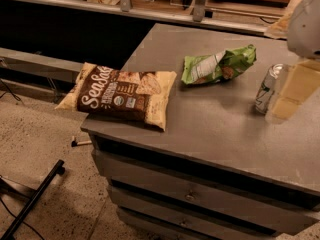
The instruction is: Pick green rice chip bag
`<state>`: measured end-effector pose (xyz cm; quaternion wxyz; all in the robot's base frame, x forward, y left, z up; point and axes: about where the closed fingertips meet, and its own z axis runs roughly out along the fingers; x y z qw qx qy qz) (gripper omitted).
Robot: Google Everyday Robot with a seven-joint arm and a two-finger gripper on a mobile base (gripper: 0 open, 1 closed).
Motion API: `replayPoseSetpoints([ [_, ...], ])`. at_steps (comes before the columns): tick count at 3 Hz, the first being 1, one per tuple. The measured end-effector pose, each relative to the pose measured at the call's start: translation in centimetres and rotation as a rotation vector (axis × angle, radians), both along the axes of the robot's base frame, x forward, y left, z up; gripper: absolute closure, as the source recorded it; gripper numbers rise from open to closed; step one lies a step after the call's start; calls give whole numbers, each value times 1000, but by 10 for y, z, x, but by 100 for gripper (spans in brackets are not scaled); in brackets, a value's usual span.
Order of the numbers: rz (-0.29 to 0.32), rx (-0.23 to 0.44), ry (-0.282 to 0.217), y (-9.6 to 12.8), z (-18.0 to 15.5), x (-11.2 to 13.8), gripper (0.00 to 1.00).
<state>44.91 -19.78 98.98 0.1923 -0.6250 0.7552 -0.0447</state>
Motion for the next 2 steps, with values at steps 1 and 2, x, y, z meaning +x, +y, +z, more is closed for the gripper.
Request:
replayPoseSetpoints([
  [1,89,-11,-46,24,-4,25,0],
  [2,149,-55,-80,51,-22,61,0],
])
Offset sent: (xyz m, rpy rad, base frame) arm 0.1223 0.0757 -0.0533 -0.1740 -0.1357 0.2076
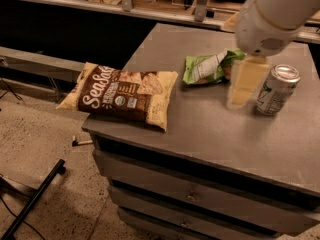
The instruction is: Pick green rice chip bag
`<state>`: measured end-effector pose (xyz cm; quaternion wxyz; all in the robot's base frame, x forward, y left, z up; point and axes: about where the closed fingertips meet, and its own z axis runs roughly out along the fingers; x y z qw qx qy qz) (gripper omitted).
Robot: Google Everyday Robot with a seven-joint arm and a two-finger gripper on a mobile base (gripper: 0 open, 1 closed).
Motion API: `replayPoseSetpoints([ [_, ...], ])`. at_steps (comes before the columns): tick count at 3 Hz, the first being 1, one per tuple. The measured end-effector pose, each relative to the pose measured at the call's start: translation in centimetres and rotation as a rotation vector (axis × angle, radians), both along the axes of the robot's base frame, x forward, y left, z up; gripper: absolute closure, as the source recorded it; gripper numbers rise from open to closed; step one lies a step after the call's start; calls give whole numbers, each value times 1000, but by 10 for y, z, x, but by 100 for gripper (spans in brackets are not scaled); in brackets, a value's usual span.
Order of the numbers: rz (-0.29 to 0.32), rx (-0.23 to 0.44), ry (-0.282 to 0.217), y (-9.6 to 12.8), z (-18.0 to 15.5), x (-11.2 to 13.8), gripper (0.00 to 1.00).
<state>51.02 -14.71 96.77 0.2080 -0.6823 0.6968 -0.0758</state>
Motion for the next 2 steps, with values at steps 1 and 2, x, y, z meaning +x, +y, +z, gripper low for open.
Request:
replayPoseSetpoints([
  [1,-9,-84,-14,7,-25,49,0],
  [2,-37,-159,-6,9,-49,93,0],
])
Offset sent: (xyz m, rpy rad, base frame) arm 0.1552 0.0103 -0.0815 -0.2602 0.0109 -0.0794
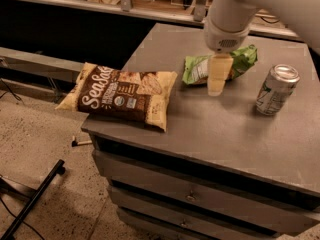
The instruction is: Pick green rice chip bag
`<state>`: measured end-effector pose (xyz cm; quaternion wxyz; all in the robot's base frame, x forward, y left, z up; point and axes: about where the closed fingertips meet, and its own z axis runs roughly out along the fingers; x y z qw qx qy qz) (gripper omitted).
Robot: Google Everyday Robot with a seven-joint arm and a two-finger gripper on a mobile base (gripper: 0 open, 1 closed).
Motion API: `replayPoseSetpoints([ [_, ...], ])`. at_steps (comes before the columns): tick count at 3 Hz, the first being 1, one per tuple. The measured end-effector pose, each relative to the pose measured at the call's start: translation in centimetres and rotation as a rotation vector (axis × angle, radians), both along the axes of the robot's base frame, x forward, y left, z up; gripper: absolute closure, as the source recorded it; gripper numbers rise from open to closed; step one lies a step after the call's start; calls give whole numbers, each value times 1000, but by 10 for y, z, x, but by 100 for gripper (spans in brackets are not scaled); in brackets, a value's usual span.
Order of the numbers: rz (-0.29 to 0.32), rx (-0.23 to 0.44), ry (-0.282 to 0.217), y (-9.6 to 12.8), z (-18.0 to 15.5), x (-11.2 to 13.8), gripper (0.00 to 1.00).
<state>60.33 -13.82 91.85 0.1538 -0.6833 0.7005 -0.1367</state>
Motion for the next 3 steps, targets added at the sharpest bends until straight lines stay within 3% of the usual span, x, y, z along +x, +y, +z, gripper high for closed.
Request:
replayPoseSetpoints([
  [1,-40,-61,18,-5,-22,39,0],
  [2,-24,-103,63,-5,-56,68,20],
  [3,-3,-115,95,-4,-75,80,42],
])
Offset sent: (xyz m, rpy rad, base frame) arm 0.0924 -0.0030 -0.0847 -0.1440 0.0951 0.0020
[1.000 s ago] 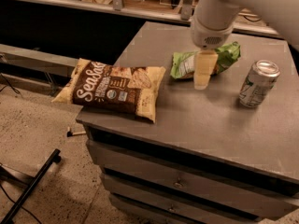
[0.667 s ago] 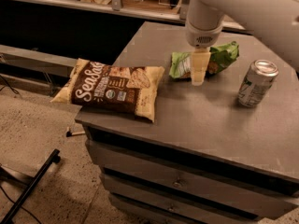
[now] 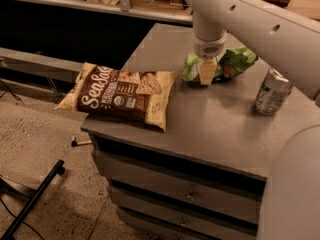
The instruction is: Pick green rice chip bag
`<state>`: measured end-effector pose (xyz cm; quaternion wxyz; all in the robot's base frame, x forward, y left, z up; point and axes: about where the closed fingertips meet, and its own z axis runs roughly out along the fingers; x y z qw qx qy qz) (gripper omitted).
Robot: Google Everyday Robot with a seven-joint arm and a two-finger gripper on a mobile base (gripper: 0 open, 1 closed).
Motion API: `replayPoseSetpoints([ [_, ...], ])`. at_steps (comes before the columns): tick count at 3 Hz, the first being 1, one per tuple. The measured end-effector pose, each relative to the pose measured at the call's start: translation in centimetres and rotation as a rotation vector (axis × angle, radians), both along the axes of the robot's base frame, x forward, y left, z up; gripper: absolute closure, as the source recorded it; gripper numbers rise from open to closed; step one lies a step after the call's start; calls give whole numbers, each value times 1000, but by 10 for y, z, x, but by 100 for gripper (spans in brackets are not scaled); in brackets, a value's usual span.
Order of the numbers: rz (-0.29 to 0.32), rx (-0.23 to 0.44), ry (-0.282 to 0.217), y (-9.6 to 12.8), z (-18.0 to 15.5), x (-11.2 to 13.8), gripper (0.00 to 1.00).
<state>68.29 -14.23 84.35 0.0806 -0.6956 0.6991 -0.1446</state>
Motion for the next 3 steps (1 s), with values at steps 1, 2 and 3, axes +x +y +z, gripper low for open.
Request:
replayPoseSetpoints([
  [1,9,2,6,1,2,1,74],
  [2,78,33,2,11,10,-2,97],
  [3,173,44,-73,23,42,-8,100],
])
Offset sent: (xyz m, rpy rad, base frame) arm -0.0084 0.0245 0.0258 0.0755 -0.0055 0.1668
